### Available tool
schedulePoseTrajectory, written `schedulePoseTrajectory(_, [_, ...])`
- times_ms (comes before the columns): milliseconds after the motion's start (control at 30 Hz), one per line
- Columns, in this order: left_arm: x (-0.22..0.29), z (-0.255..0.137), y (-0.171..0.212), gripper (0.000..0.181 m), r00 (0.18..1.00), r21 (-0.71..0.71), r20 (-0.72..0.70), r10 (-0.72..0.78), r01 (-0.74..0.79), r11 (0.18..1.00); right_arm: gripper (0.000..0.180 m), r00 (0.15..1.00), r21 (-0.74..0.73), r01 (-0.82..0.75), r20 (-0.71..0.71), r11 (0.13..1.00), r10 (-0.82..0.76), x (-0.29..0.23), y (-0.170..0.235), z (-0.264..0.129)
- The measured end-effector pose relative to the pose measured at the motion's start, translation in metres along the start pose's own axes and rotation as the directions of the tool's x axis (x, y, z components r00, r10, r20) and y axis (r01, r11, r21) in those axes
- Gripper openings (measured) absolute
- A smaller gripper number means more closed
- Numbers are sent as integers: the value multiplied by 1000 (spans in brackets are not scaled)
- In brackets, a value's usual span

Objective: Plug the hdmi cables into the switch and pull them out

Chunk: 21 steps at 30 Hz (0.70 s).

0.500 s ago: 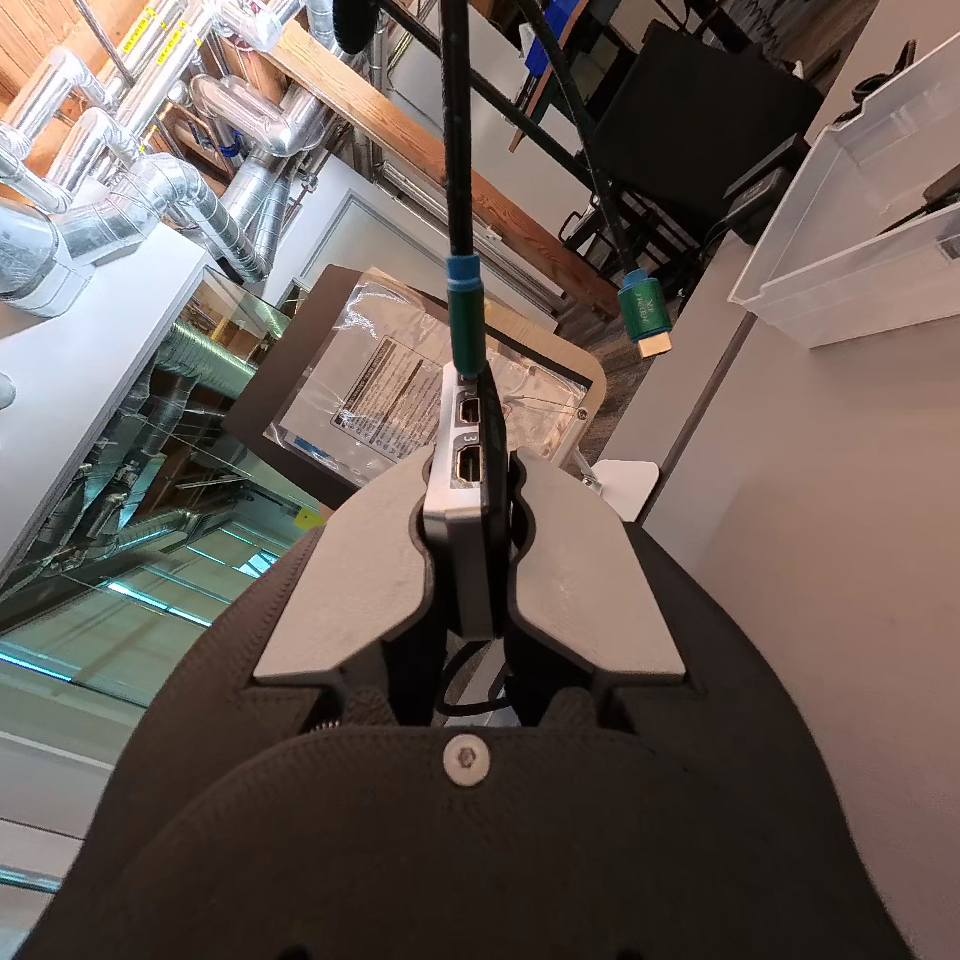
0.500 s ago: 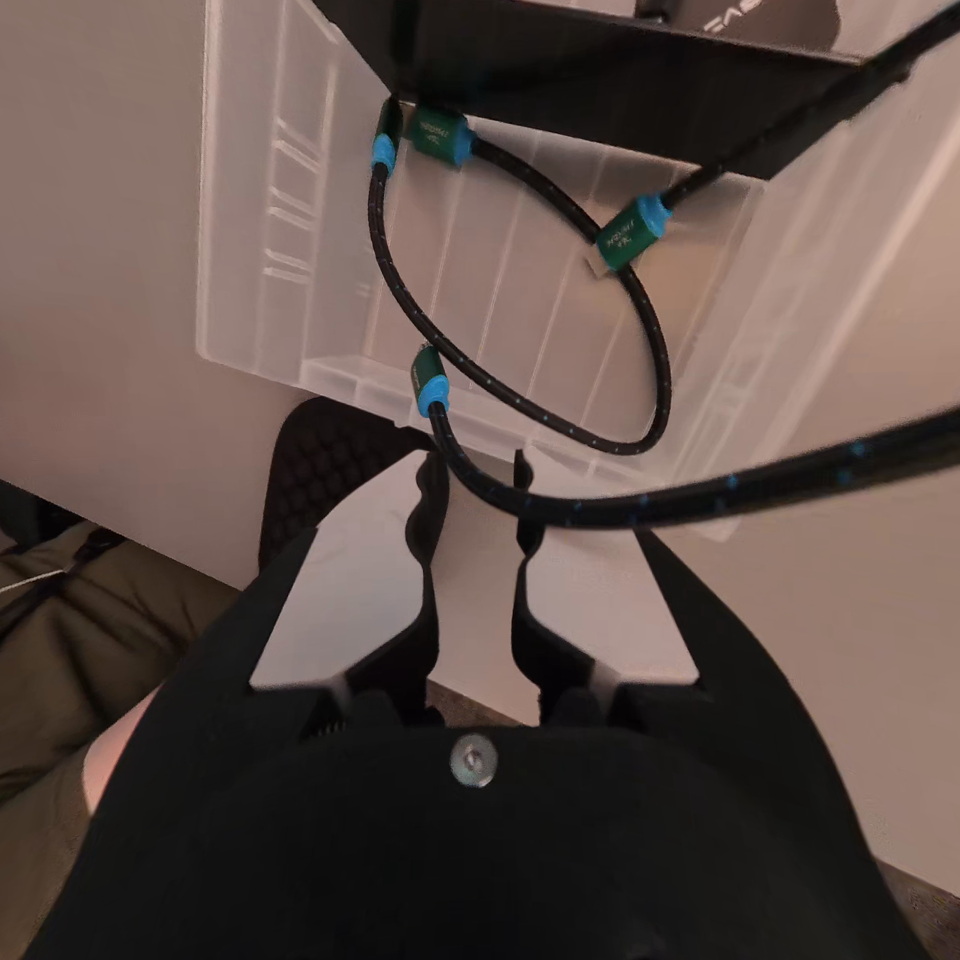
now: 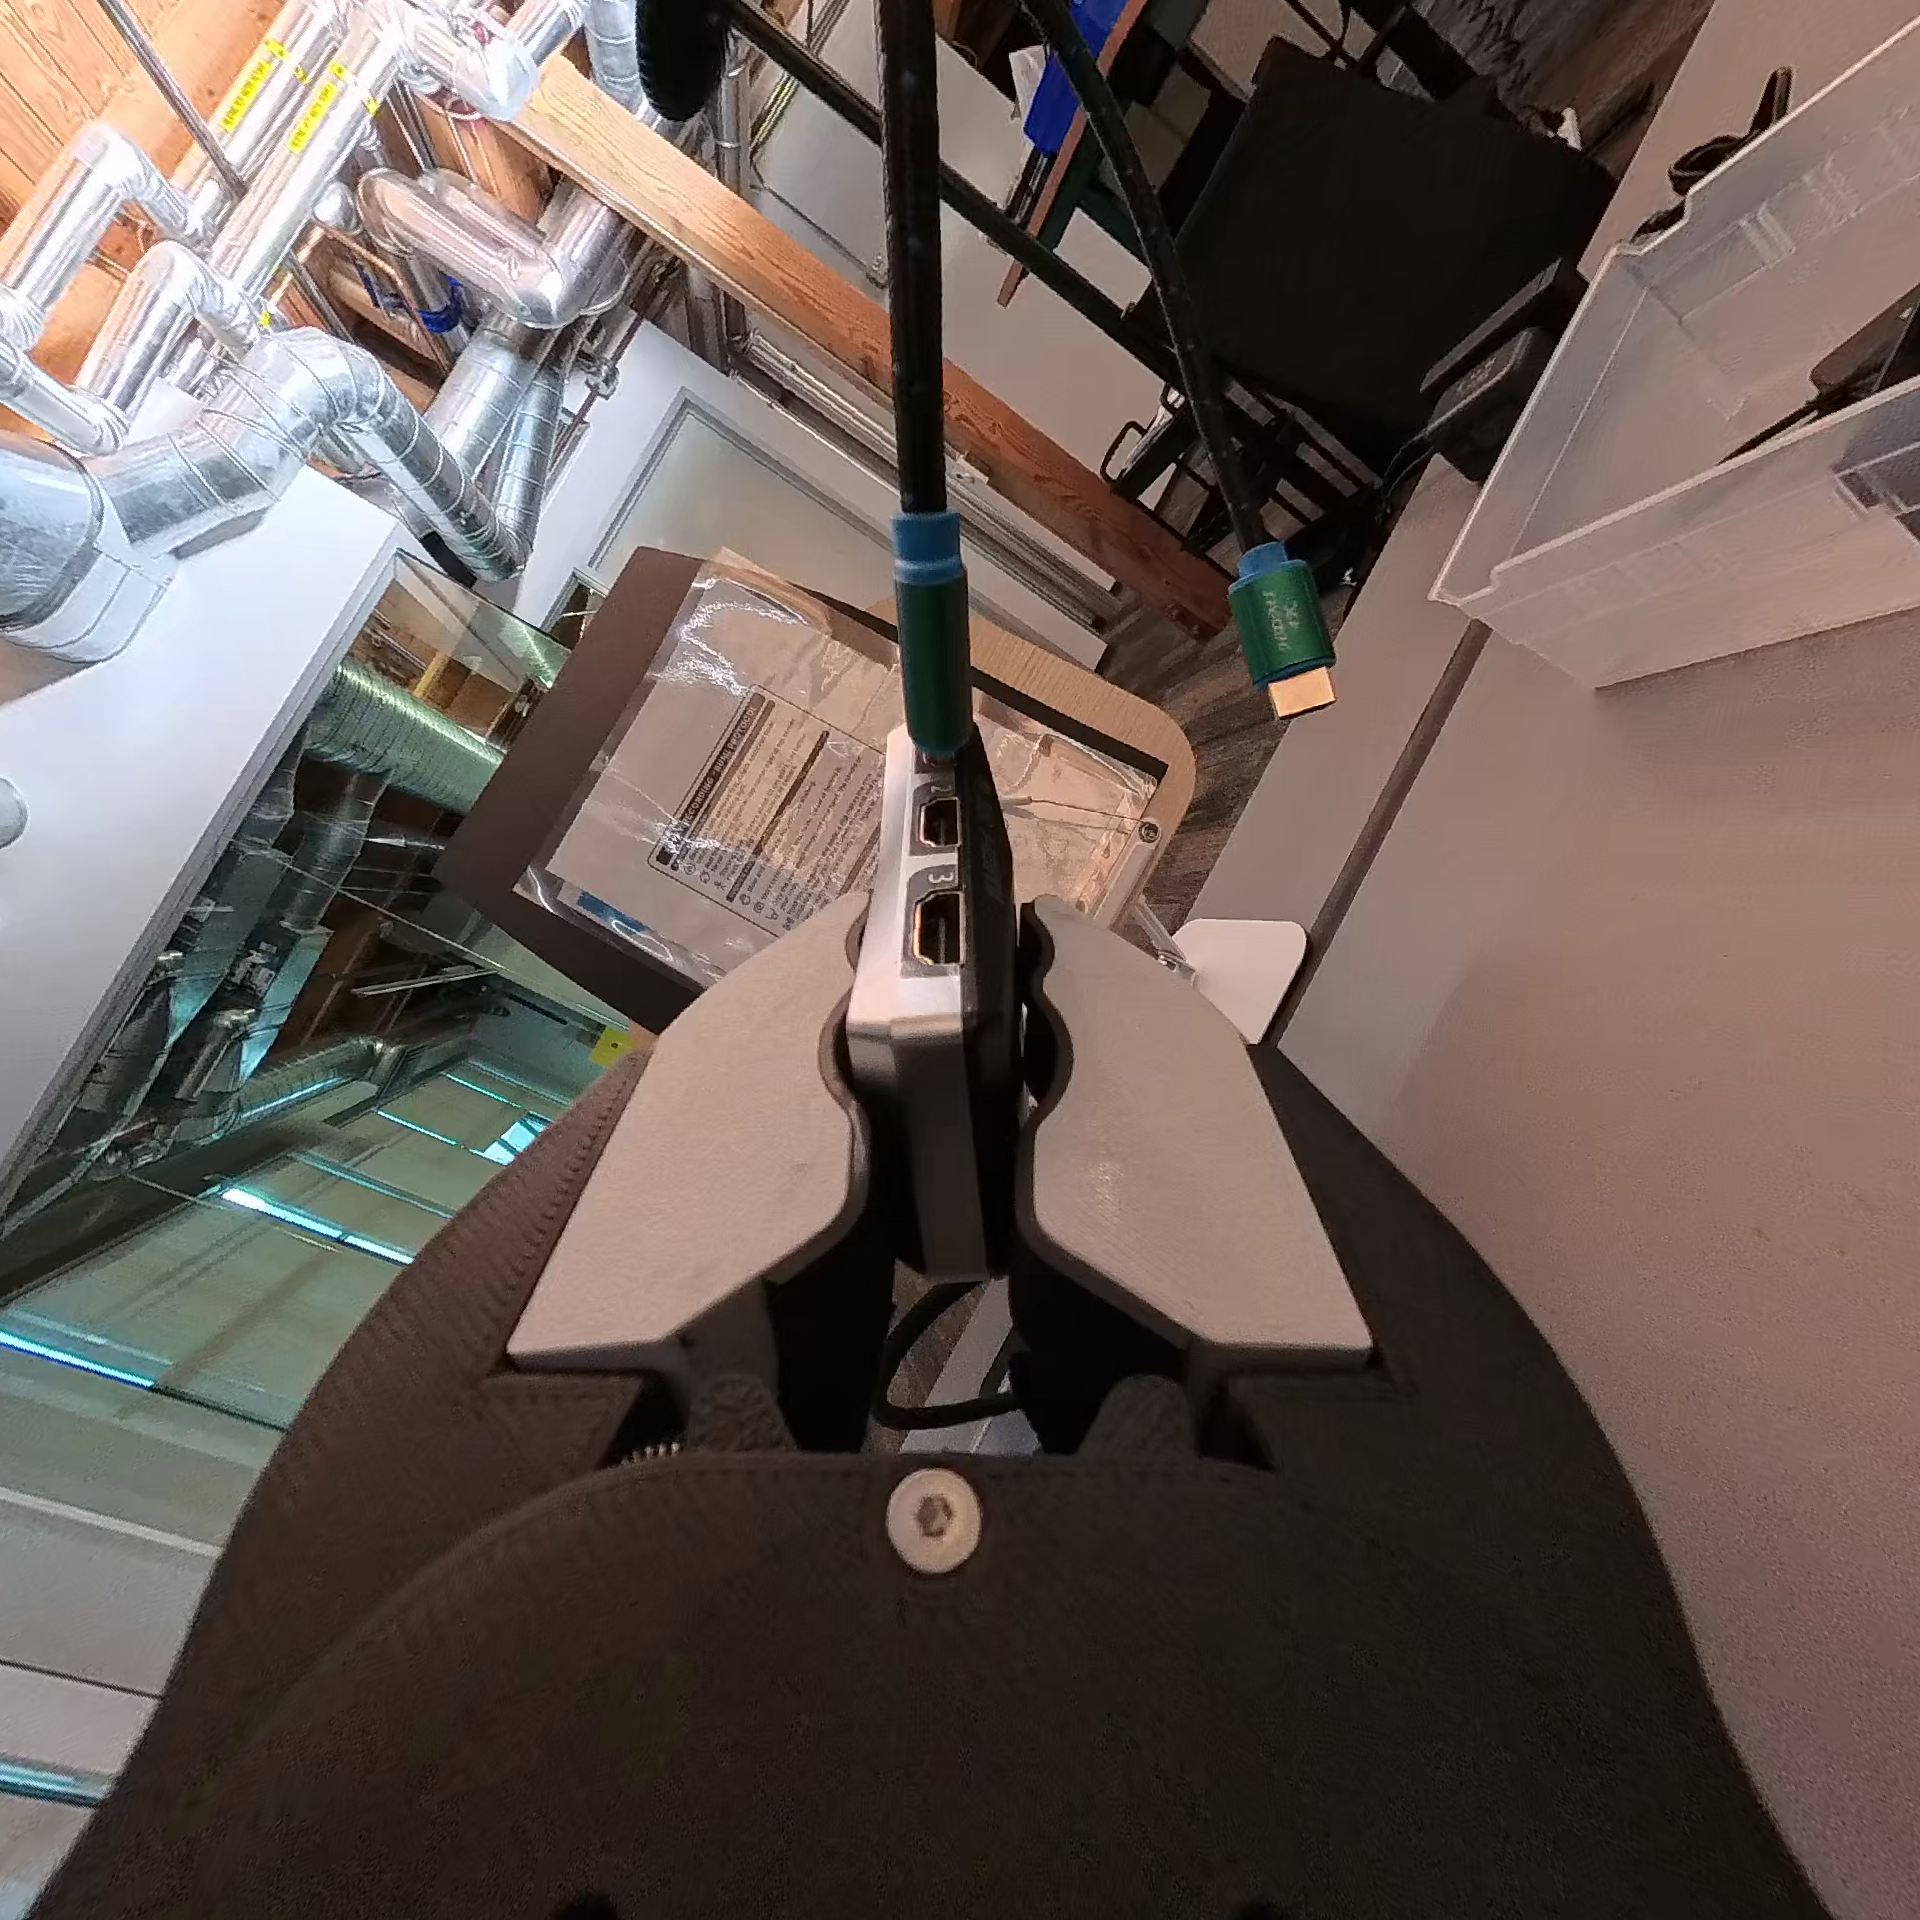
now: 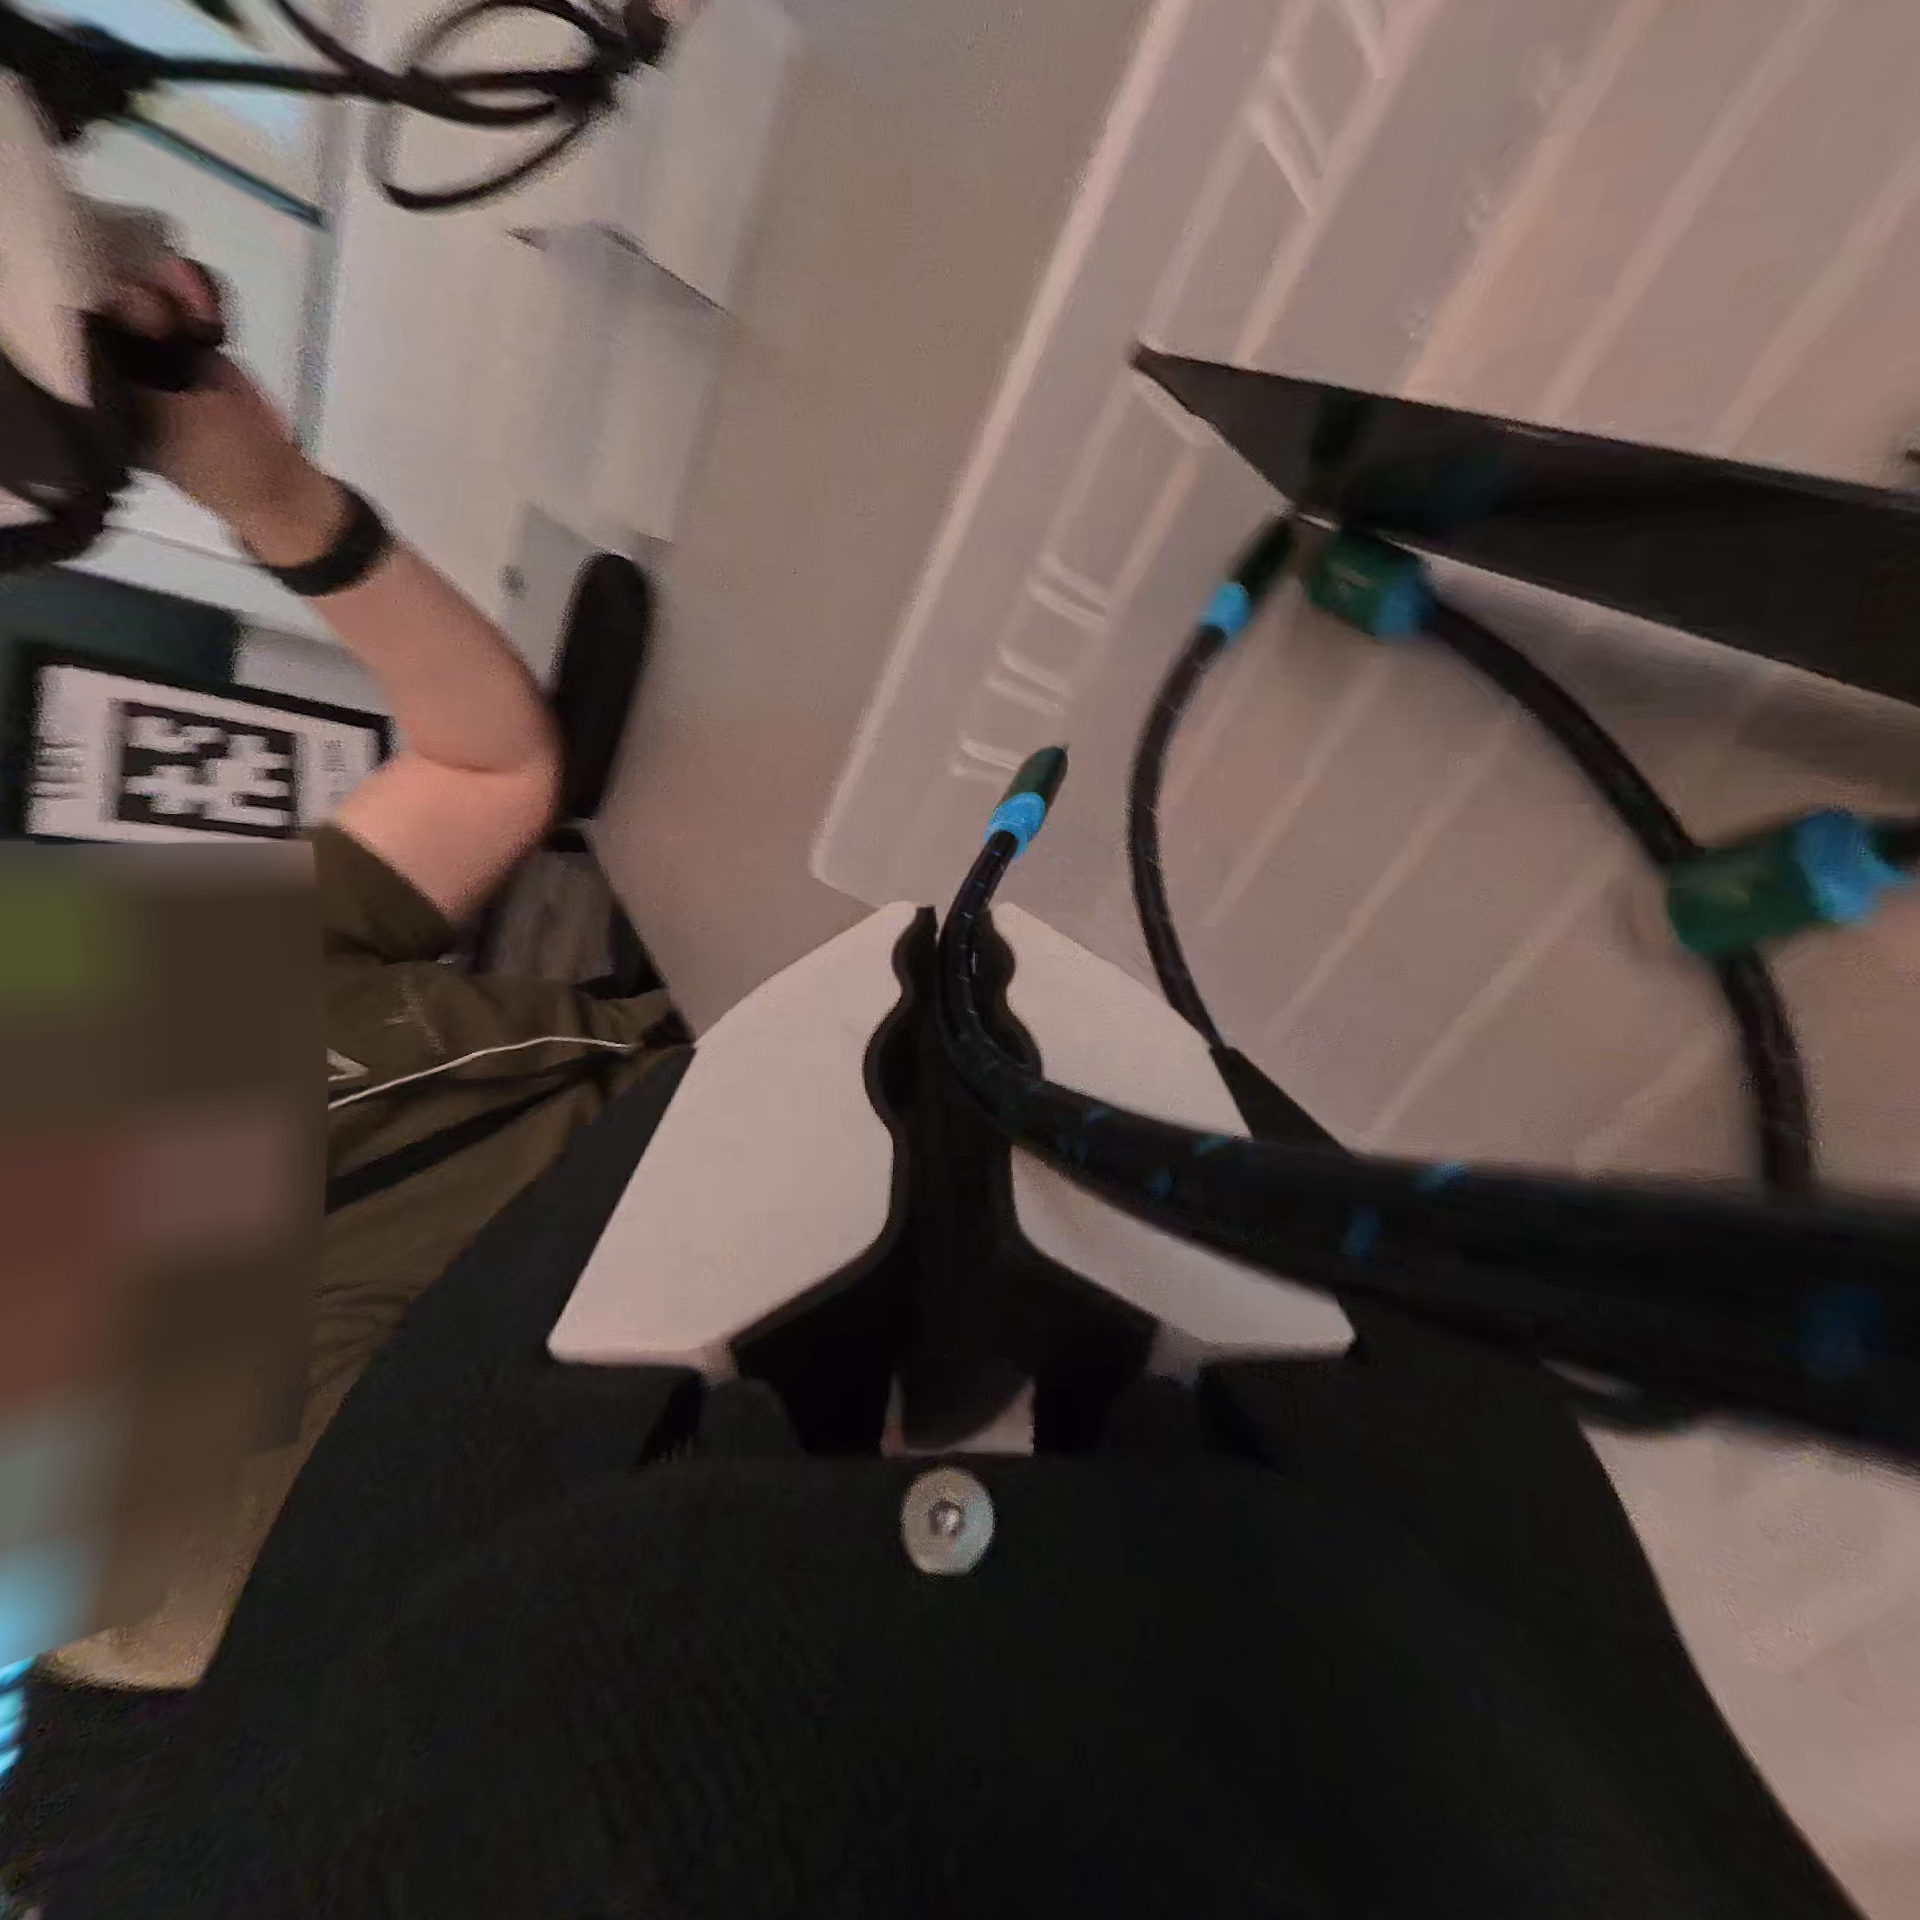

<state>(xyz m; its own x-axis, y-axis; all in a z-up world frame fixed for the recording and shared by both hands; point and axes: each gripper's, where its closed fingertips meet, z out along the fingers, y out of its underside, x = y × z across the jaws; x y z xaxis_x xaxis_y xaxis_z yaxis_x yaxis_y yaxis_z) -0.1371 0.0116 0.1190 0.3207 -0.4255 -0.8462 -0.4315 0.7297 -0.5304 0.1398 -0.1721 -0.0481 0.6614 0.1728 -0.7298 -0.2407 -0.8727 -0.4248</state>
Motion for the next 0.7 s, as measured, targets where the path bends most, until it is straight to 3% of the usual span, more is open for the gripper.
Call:
schedulePoseTrajectory(67, [0, 0, 0, 22, 1000, 0, -1, -1, 1, 1000, 9, 999, -54, -35, 33, 998, 37, 1, 5, 8])
schedulePoseTrajectory(133, [0, 0, 0, 22, 1000, -1, -3, -5, 5, 1000, 11, 995, -124, -44, -90, 991, 33, 15, 18, 10])
schedulePoseTrajectory(200, [0, 0, 1, 22, 1000, -4, -5, -6, 6, 1000, 20, 984, -104, -109, -155, 989, 92, 19, 20, 2])
schedulePoseTrajectory(267, [0, 0, 1, 22, 1000, -8, -5, -2, 2, 1000, 34, 935, -40, -206, -304, 978, 185, 32, 26, -17])
schedulePoseTrajectory(367, [0, 0, 1, 22, 1000, -11, -3, 4, -4, 1000, 51, 885, 68, -218, -407, 974, 227, 30, 32, -43])
schedulePoseTrajectory(533, [2, 0, 1, 22, 1000, -15, -10, 8, -8, 1000, 56, 748, 293, -237, -553, 926, 367, 39, 33, -91])
schedulePoseTrajectory(700, [2, -1, 1, 22, 1000, -14, -12, 7, -7, 1000, 46, 712, 463, -202, -536, 863, 454, 65, 17, -123])
